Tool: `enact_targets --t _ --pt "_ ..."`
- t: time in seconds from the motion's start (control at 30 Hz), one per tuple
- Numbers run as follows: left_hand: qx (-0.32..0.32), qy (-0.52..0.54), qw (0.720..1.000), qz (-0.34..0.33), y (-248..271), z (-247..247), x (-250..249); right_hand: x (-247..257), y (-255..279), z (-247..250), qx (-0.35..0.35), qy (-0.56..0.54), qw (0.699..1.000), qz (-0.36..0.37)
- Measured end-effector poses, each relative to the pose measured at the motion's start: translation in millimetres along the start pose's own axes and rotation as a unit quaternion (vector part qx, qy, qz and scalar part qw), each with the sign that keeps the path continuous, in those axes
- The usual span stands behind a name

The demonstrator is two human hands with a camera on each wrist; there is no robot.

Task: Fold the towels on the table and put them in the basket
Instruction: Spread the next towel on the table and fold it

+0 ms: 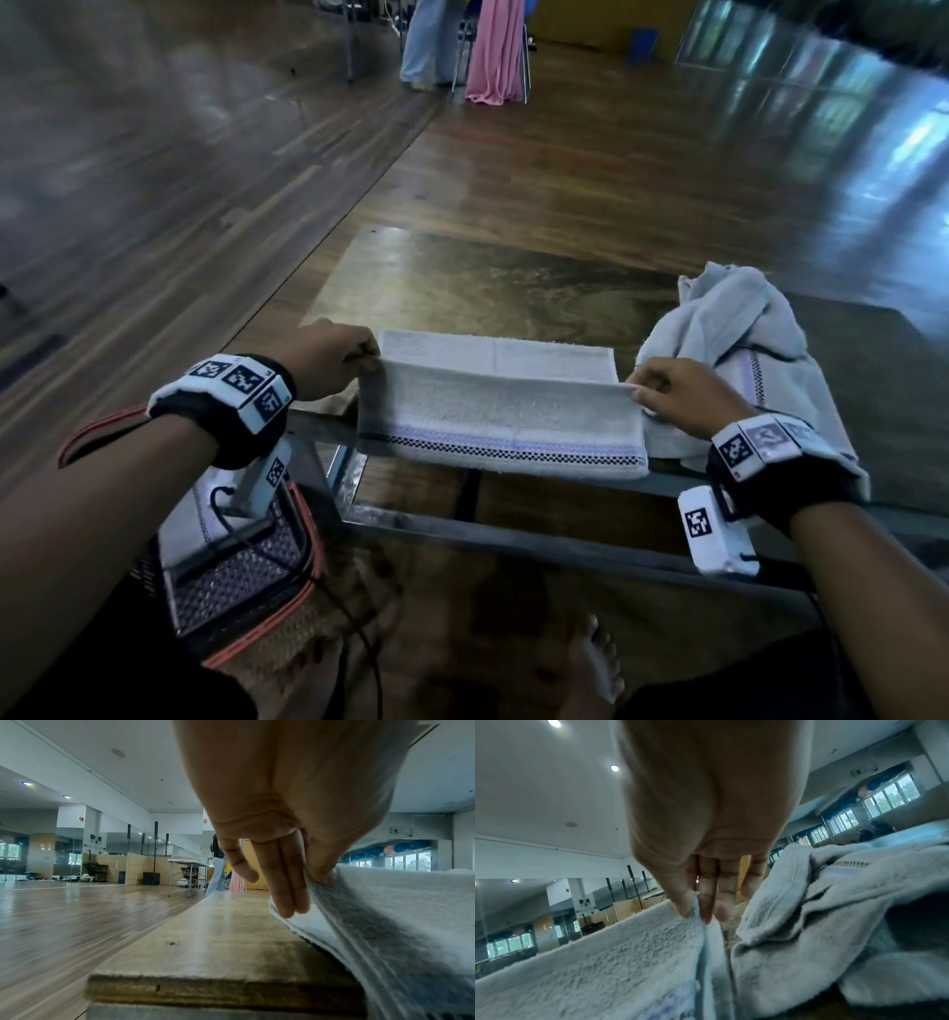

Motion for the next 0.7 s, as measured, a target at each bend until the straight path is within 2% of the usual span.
enact_targets --t 0.1,0.2,0.4,0.57,0.63,0.7 --pt "-0.004 0.001 1.0 0.01 2 1 1 -2 -5 -7 0.014 0.002 1.0 -0.008" --pt "-0.015 -0.032 0.999 -0.019 8 1 -2 -3 -5 -15 0.008 0.015 1.0 -0.013" --pt "0.103 -0.077 0.992 -0.02 23 -8 -12 -1 6 -27 0.079 0.077 0.994 0.009" --pt "0.165 -0.095 0.981 -0.041 32 -8 -15 0 24 -24 0.18 0.144 0.973 0.031" --pt "0.164 -0.066 0.983 -0.051 32 -1 -14 3 27 -17 0.208 0.129 0.969 0.041" --pt "0.134 -0.018 0.989 -0.052 27 10 -10 5 24 -5 0.205 0.109 0.972 0.034"
Point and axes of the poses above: each hand's wrist, its own y-axis away from the middle knuckle, its own z-axis out of the back of the hand, x = y × z, the point moved 2 cm from there along -y, towards the middle knuckle, and after that the axes turned 3 degrees about y, right-handed, at the moved point
